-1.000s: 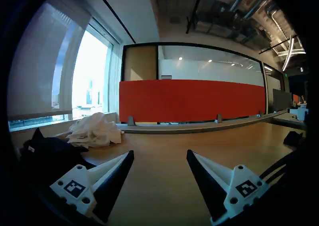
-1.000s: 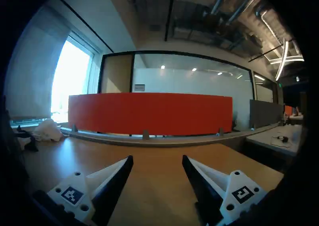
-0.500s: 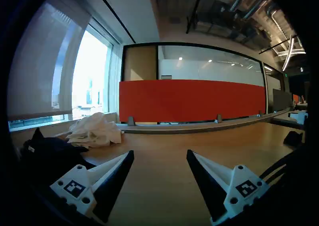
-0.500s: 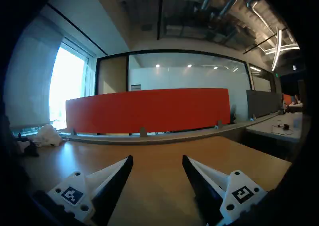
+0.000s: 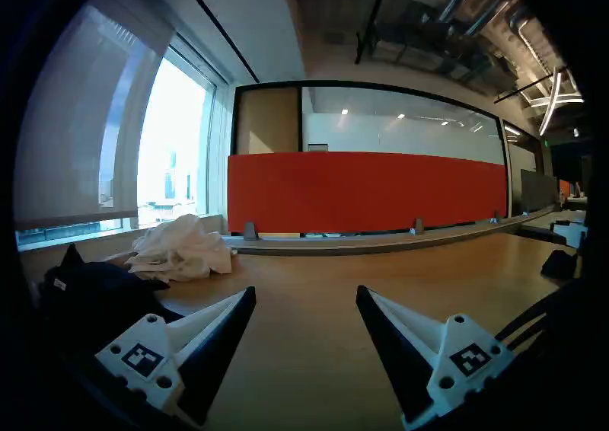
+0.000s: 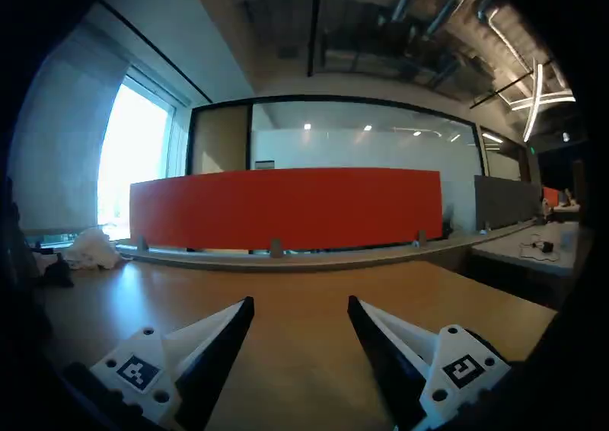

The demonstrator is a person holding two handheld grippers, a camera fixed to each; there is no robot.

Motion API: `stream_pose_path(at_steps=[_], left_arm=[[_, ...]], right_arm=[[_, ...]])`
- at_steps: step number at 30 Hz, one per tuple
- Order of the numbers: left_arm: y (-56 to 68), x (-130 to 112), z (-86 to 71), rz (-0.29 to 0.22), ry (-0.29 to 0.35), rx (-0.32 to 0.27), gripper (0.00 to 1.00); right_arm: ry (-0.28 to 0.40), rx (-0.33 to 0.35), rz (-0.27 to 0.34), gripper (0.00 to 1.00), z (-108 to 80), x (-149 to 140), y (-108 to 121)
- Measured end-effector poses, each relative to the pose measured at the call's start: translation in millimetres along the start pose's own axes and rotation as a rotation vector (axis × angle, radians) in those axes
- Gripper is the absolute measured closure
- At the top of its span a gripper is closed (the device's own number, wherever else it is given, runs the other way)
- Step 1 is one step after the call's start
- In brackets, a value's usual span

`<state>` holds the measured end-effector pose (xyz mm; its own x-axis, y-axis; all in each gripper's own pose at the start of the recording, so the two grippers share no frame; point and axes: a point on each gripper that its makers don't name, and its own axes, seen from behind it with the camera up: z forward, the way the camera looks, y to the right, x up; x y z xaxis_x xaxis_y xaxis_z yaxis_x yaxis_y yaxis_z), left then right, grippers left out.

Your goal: Fold towel

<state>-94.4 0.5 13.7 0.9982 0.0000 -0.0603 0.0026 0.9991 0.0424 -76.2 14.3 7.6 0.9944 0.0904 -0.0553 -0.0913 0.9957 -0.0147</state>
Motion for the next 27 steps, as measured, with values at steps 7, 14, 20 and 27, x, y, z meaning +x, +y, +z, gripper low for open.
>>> stream_pose_path(at_steps=[7, 14, 20, 27], left_arm=[[-0.4, 0.1, 0.1, 0.000, 0.000, 0.000, 0.02], [-0.4, 0.0, 0.0, 0.000, 0.000, 0.000, 0.02], [-0.7, -0.4, 0.0, 0.000, 0.000, 0.000, 0.02], [-0.6, -0.7, 0.0, 0.000, 0.000, 0.000, 0.02]], right_arm=[[-0.005, 0.005, -0.018, 0.05, 2.1, -3.4, -3.8], [-0.020, -0.002, -0.027, 0.05, 3.4, -7.5, -2.8], [-0.023, -0.002, -0.026, 0.05, 3.7, -9.3, -2.8], [-0.026, 0.002, -0.025, 0.05, 3.6, -10.8, -3.5]])
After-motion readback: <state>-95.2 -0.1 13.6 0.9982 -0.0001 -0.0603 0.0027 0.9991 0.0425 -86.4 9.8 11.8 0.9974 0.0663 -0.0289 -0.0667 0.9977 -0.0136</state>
